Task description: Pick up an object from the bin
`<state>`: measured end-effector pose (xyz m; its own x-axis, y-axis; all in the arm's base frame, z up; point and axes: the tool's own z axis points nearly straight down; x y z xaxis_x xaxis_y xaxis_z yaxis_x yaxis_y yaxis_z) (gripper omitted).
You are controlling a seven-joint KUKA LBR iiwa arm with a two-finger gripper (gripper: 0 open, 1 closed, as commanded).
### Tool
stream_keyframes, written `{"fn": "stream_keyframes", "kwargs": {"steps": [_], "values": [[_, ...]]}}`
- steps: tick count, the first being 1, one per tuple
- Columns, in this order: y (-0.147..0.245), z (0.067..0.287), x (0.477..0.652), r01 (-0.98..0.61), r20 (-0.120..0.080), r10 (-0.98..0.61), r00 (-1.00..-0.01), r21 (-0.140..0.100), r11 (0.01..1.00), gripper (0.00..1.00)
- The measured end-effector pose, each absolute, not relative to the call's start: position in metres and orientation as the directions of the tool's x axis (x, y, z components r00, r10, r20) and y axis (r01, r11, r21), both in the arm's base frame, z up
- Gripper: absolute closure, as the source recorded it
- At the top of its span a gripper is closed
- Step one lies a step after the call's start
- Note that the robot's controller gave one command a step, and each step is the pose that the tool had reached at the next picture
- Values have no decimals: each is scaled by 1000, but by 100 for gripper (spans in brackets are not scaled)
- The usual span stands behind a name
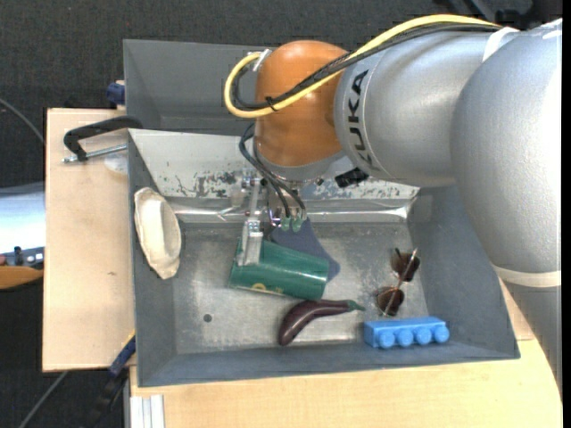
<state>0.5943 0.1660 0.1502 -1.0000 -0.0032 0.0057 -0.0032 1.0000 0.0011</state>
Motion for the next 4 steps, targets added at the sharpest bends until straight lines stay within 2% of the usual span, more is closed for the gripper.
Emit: {"fn": "stream_keyframes", "kwargs": {"steps": [1,2,3,4], "values": [[165,156,596,-1,-2,-1,-1000,2,1000,0],[157,114,589,-19,-4,-19,-1000,5,1000,0],[134,77,589,56,-1,56,-998,4,998,0],[139,74,587,14,-8,14,-1000,10,1000,100]]}}
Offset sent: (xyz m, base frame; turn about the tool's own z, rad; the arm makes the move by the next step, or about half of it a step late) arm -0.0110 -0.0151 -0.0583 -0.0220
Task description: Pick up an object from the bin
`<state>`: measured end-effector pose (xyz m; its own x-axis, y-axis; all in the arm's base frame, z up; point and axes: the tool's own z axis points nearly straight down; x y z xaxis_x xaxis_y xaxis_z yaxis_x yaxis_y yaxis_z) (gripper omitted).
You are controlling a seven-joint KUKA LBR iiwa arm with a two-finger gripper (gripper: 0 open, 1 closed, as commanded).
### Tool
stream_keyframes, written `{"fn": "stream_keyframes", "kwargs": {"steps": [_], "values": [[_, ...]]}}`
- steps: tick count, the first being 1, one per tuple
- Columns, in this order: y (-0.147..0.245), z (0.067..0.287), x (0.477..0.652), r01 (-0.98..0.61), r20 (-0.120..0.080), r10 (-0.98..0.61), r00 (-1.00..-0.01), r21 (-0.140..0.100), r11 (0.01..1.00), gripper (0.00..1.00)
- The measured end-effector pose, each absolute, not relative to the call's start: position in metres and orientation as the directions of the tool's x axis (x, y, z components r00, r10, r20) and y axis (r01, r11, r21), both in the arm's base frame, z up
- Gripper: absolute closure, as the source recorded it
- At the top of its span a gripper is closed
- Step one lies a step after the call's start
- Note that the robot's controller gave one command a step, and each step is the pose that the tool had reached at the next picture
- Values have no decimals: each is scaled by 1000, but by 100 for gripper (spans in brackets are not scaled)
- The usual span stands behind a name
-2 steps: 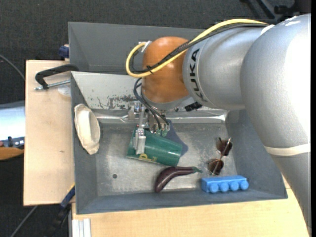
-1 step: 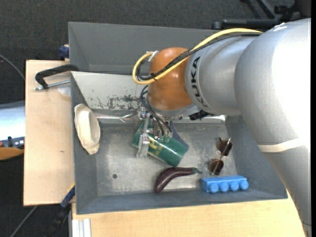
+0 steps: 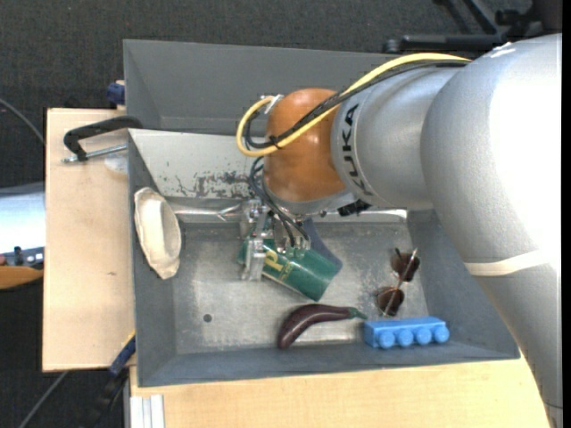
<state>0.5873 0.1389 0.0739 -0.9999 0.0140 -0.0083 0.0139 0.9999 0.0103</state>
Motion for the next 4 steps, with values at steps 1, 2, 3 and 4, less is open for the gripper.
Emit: {"fn": "stream_keyframes", "kwargs": {"steps": [1,2,3,4], "values": [[139,74,587,14,-8,14,-1000,11,1000,100],[135,75,582,15,-17,15,-1000,17,1000,100],[141,74,583,24,-14,24,-1000,17,1000,100],[141,74,583,24,-14,25,-1000,18,1000,100]]}}
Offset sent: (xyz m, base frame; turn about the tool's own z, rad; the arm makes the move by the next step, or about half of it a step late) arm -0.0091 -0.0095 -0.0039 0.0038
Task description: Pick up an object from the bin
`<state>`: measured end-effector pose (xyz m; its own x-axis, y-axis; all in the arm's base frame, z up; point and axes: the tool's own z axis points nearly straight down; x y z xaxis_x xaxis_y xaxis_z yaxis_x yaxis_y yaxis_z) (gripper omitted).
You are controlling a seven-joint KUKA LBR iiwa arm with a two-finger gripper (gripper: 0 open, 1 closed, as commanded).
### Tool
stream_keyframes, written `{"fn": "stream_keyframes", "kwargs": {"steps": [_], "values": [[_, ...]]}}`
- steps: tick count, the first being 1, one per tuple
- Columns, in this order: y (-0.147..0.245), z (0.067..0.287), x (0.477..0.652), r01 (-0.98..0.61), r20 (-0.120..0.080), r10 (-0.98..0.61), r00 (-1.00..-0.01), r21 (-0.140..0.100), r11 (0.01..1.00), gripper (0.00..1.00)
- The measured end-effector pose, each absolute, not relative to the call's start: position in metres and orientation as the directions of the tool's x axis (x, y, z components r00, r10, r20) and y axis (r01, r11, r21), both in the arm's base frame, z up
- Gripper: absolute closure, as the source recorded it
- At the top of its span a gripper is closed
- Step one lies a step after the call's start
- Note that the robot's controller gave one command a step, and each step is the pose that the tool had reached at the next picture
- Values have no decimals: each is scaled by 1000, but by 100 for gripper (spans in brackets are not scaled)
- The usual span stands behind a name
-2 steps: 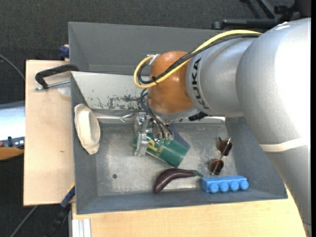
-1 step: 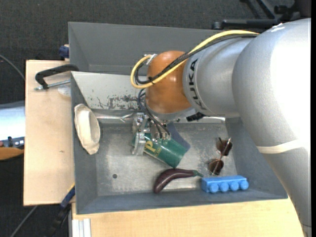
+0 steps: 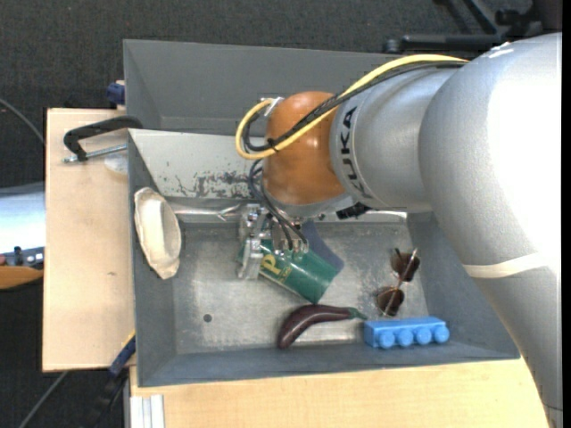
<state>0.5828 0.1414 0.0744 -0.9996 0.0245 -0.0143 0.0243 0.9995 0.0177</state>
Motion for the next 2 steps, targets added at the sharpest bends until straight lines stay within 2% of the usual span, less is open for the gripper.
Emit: {"fn": "stream_keyframes", "kwargs": {"steps": [2], "values": [[142,75,583,24,-15,24,-1000,19,1000,100]]}}
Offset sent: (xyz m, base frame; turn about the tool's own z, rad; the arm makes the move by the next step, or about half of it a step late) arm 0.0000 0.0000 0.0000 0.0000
